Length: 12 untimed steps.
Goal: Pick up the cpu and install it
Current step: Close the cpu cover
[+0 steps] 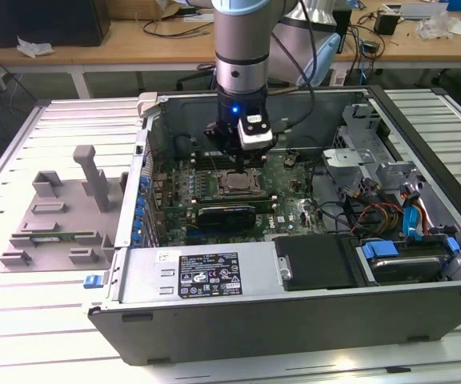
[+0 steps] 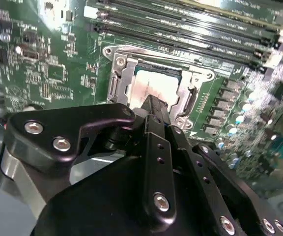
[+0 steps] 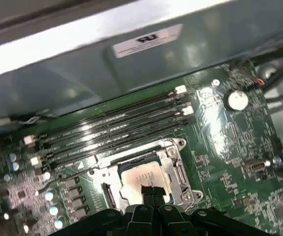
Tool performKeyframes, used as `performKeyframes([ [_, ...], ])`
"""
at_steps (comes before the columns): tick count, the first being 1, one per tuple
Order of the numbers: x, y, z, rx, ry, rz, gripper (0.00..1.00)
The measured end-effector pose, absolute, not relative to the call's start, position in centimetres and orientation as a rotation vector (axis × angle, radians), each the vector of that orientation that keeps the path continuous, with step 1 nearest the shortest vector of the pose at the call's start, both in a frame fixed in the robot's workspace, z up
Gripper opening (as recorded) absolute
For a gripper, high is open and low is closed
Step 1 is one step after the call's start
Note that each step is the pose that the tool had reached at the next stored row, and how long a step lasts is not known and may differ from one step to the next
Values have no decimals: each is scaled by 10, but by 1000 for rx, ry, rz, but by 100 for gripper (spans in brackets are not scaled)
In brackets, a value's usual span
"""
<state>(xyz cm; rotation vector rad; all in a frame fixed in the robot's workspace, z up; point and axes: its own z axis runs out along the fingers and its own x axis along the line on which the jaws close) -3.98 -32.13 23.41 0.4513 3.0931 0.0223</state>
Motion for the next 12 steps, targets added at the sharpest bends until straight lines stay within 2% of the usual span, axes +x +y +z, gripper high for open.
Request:
performKeyframes([
  [12,-40,-322,232,-15,3127,17,11],
])
